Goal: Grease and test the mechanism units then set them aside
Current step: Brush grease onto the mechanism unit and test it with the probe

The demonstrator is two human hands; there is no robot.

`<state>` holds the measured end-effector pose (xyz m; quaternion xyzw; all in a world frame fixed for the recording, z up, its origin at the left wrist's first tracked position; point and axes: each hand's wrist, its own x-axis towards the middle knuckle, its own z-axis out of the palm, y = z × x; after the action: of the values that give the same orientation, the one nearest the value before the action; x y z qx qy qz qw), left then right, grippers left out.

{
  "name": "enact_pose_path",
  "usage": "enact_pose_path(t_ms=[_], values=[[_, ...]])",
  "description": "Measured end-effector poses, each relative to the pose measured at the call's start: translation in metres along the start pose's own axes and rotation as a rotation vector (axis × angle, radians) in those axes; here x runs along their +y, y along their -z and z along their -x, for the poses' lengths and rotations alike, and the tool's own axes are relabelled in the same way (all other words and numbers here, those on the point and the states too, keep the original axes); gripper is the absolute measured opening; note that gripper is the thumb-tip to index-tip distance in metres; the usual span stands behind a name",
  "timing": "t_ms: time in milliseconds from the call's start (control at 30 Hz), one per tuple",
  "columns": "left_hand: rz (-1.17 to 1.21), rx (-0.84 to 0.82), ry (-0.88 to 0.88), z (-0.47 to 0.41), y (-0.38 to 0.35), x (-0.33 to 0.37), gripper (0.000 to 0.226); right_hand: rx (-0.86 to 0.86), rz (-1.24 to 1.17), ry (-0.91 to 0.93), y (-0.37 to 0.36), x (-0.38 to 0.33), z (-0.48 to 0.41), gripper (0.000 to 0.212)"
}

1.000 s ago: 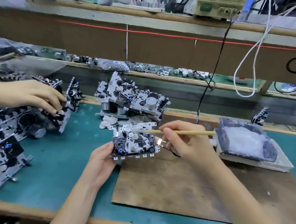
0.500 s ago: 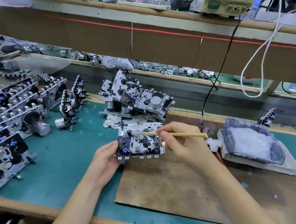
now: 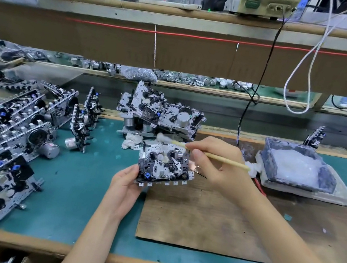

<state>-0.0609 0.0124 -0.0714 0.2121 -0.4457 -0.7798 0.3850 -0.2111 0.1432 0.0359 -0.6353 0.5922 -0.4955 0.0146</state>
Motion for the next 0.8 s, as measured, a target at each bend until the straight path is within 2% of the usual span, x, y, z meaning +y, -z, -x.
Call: enact_pose_path(t_ms=[67,100,133,233,267,333,500,633,667,767,800], values=[[0.011,-0.007,-0.002,0.0,0.0,0.0,0.033,-0.015,0.113,0.125,-0.004,0.001,-0.002,0.024],[0.01,-0.015,-0.006,0.0,0.0,0.0,0.033,-0.076,0.217,0.171,-0.007,0.004,-0.003,0.028],[0.009,-0.024,-0.009,0.001,-0.001,0.001,0.033,-0.17,0.356,0.175,-0.011,0.008,-0.004,0.036],[0.026,-0.039,-0.009,0.002,-0.001,0.002,0.033,-0.567,0.787,0.027,-0.025,0.02,-0.008,0.086],[0.036,-0.036,-0.007,0.003,-0.002,0.002,0.033,-0.63,0.869,0.027,-0.03,0.022,-0.01,0.095],[0.051,-0.026,-0.002,0.003,-0.002,0.002,0.034,-0.651,0.933,0.052,-0.037,0.025,-0.013,0.1],[0.082,0.011,0.029,0.003,-0.002,0.001,0.05,-0.61,0.905,0.066,-0.04,0.023,-0.024,0.091],[0.098,-0.001,0.033,0.002,-0.002,-0.001,0.046,-0.595,0.813,0.037,-0.032,0.017,-0.02,0.095],[0.105,-0.003,0.025,0.002,-0.002,-0.001,0.039,-0.546,0.737,0.056,-0.029,0.014,-0.018,0.09],[0.129,0.037,0.013,-0.001,0.0,-0.002,0.027,-0.237,0.434,0.227,-0.018,0.002,-0.011,0.038],[0.136,0.051,0.009,-0.002,0.001,-0.003,0.026,-0.175,0.357,0.249,-0.014,-0.001,-0.007,0.029]])
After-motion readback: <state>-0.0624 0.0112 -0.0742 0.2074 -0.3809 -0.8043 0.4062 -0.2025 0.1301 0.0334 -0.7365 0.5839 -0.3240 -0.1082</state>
